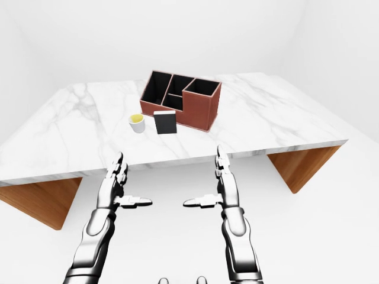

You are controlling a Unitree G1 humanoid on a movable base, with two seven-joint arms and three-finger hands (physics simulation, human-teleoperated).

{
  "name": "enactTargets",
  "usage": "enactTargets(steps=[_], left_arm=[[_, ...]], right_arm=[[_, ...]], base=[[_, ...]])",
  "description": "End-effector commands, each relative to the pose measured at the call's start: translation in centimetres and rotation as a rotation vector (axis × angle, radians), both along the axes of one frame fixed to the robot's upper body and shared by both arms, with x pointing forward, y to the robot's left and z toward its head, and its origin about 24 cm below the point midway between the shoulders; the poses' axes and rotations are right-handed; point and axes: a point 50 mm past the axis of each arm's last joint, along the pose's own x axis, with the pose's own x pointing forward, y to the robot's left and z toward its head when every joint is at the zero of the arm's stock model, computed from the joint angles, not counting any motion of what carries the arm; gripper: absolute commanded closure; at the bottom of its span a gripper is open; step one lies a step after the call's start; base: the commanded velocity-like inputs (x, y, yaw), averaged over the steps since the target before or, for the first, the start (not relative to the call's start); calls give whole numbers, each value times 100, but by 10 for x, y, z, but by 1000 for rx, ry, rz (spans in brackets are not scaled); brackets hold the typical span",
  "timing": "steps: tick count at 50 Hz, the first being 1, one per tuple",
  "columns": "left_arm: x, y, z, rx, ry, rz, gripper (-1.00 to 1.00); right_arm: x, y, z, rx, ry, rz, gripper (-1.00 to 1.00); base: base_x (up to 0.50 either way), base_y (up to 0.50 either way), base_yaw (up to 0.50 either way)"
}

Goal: Pick up the book and place it in the caddy.

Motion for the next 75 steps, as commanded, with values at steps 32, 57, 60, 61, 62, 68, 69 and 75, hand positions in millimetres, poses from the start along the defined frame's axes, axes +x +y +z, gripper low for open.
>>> enactTargets(steps=[32,57,60,61,62,68,69,75], left_arm=[[-2,0,-4,12,17,-10,-100],[-1,1,20,16,-44,-18,-100],[-2,1,30,13,-57,-19,-100],[-2,1,33,11,-57,-22,-100],[-2,2,35,9,-57,-23,-100],[0,4,62,16,-162,-31,-100],[0,4,67,17,-179,-30,-100],[4,8,91,33,-281,-24,-100]], right_arm=[[-4,3,-1,-38,-6,11,-100],[-8,0,23,-100,-34,4,-100],[-6,-1,28,-111,-33,7,-100],[-5,-1,31,-116,-39,8,-100],[-5,-1,32,-121,-45,9,-100],[3,-5,51,-150,-122,-5,-100],[4,-5,53,-151,-131,-5,-100],[9,-8,67,-172,-188,-19,-100]], base=[[17,40,0],[8,15,0],[0,0,0],[0,0,0],[0,0,0],[0,0,0],[0,0,0],[0,0,0]])
